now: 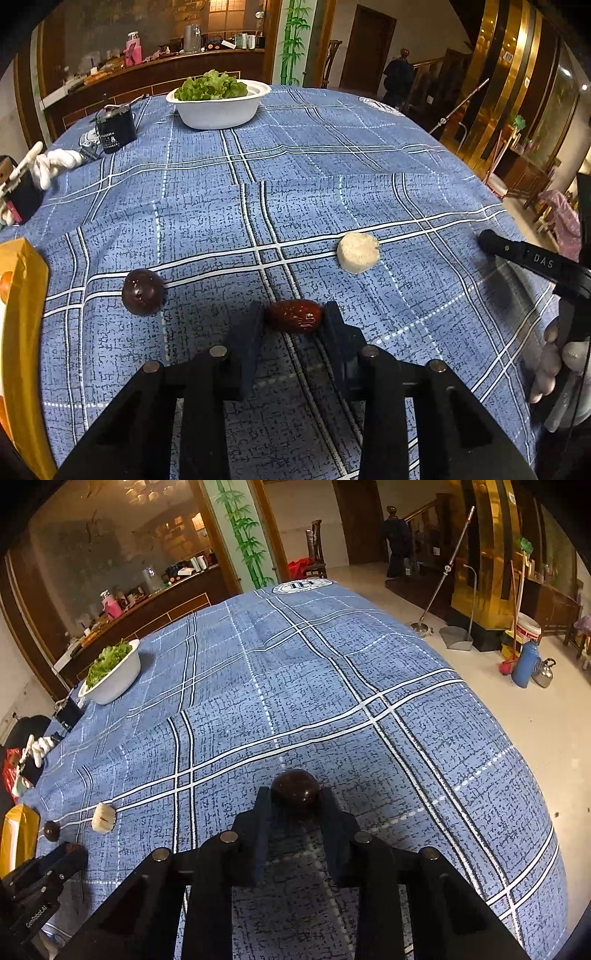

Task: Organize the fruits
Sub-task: 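Grasp another red date with the left tool while the right grasps a dark plum, then carry the date and plum over the tray and open both tools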

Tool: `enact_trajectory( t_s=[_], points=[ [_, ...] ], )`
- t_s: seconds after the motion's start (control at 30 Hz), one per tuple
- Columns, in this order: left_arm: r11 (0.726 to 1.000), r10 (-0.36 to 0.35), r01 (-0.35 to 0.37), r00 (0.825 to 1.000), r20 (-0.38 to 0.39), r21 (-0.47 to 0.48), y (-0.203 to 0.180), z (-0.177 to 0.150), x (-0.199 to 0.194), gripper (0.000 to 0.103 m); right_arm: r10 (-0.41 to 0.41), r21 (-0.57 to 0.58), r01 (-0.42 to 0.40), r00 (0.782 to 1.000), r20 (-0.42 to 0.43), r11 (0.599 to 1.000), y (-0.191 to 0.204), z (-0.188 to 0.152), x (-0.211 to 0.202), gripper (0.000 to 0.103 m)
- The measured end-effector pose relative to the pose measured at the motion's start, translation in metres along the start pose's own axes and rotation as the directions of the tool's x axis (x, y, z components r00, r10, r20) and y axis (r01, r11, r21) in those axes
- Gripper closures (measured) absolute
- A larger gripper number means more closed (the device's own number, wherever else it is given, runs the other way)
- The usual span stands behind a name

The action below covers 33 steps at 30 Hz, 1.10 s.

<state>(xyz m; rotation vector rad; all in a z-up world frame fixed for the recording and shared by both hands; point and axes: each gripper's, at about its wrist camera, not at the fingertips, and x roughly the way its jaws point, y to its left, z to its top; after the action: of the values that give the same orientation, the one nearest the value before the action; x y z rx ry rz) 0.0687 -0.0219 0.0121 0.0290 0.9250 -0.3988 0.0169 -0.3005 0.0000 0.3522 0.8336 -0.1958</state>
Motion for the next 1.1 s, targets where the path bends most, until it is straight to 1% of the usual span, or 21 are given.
enact_trajectory(
  t_s=[0.1, 0.2, 0.4, 0.57, 0.67, 0.73, 0.83, 0.93, 1.03, 1.1],
  points=[
    [1.0, -0.014, 0.014, 1.0, 0.005, -0.02, 0.005, 0.0, -0.001, 0.072, 0.007, 0.011, -0.007, 1.0, 0.012, 1.0, -0.003, 0.0, -0.003, 0.077],
    [0.999, -0.019, 0.019, 1.0, 0.013, -0.043, 0.008, 0.003, -0.003, 0.072, 0.033, 0.017, -0.033, 0.999, 0.031, 0.999, -0.001, 0.0, -0.007, 0.077],
    [0.996, -0.013, 0.019, 0.998, 0.064, -0.086, 0.01, 0.007, -0.022, 0.072, 0.051, 0.01, -0.051, 0.998, 0.04, 0.999, 0.006, -0.002, -0.007, 0.077],
    [0.994, -0.033, 0.045, 0.992, 0.125, -0.102, 0.008, 0.0, -0.068, 0.072, 0.064, -0.009, -0.063, 0.994, 0.085, 0.998, 0.009, -0.005, -0.015, 0.077],
    [0.989, -0.054, 0.073, 0.987, 0.153, -0.125, 0.017, -0.009, -0.104, 0.072, 0.057, -0.018, -0.056, 0.994, 0.088, 0.998, 0.014, -0.005, -0.02, 0.077],
    [0.987, -0.047, 0.074, 0.982, 0.18, -0.142, 0.028, -0.016, -0.128, 0.072, 0.083, -0.016, -0.082, 0.993, 0.087, 0.997, 0.022, -0.008, -0.029, 0.077],
    [0.983, -0.026, 0.066, 0.974, 0.223, -0.173, 0.052, -0.028, -0.163, 0.072, 0.181, -0.033, -0.179, 0.98, 0.084, 0.983, 0.051, -0.02, -0.054, 0.077],
    [0.974, 0.034, 0.027, 0.964, 0.263, -0.224, 0.088, -0.046, -0.195, 0.072, 0.258, -0.102, -0.25, 0.963, 0.079, 0.963, 0.094, -0.033, -0.079, 0.077],
    [0.955, 0.112, -0.024, 0.952, 0.286, -0.297, 0.126, -0.063, -0.217, 0.072, 0.343, -0.145, -0.333, 0.938, 0.047, 0.932, 0.139, -0.045, -0.097, 0.076],
    [0.934, 0.176, -0.067, 0.942, 0.286, -0.351, 0.155, -0.075, -0.227, 0.071, 0.393, -0.174, -0.385, 0.919, 0.015, 0.907, 0.171, -0.056, -0.103, 0.076]
  ],
)
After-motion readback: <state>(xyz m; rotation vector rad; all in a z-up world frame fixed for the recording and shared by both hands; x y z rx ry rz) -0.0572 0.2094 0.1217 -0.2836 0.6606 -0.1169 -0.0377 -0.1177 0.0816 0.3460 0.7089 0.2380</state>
